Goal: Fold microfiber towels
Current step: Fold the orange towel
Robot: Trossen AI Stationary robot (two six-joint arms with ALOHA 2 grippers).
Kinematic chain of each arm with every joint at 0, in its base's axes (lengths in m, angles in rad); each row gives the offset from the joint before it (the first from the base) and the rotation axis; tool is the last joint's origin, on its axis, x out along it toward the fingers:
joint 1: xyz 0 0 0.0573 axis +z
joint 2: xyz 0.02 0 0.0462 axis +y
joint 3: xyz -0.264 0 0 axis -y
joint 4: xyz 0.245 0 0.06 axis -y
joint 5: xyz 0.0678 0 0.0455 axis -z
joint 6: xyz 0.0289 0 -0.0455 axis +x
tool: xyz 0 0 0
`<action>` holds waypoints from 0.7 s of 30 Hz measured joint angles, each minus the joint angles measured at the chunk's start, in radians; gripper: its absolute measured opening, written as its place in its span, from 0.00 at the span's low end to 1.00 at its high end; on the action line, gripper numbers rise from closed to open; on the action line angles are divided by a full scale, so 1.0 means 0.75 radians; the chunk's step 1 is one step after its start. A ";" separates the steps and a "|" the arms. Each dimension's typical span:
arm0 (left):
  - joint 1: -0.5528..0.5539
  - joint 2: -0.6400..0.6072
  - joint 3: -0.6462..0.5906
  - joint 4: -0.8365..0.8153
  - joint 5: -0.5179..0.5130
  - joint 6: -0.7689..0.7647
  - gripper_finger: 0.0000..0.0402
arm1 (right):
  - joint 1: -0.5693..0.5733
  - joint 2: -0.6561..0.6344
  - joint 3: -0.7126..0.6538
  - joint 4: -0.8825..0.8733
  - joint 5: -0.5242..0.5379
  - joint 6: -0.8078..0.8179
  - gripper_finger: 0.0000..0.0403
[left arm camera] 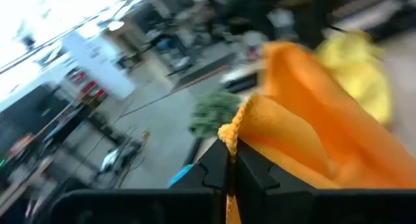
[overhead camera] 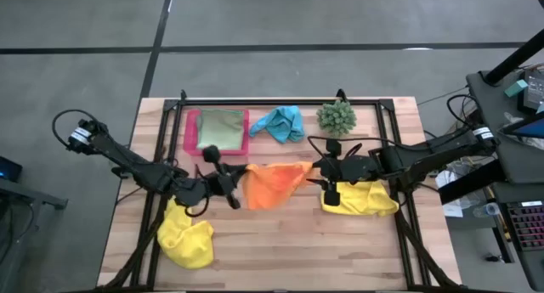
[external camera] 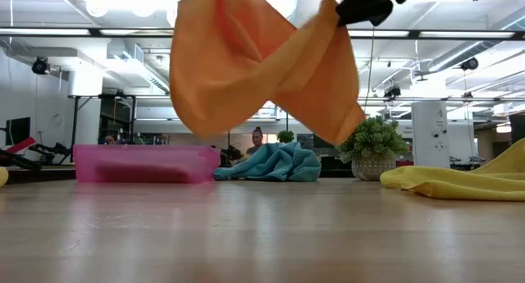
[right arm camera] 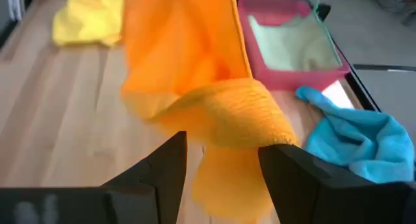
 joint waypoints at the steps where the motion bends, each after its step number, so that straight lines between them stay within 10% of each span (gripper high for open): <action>1: 0.000 -0.016 0.000 0.002 -0.038 -0.008 0.00 | 0.000 -0.002 0.000 -0.022 0.000 -0.013 0.44; 9: 0.002 -0.127 -0.006 -0.002 -0.120 -0.040 0.00 | 0.000 0.022 0.000 -0.049 0.000 0.071 0.36; 21: 0.002 -0.030 -0.010 -0.005 0.066 -0.212 0.00 | -0.003 0.145 -0.030 0.430 -0.012 -0.122 0.61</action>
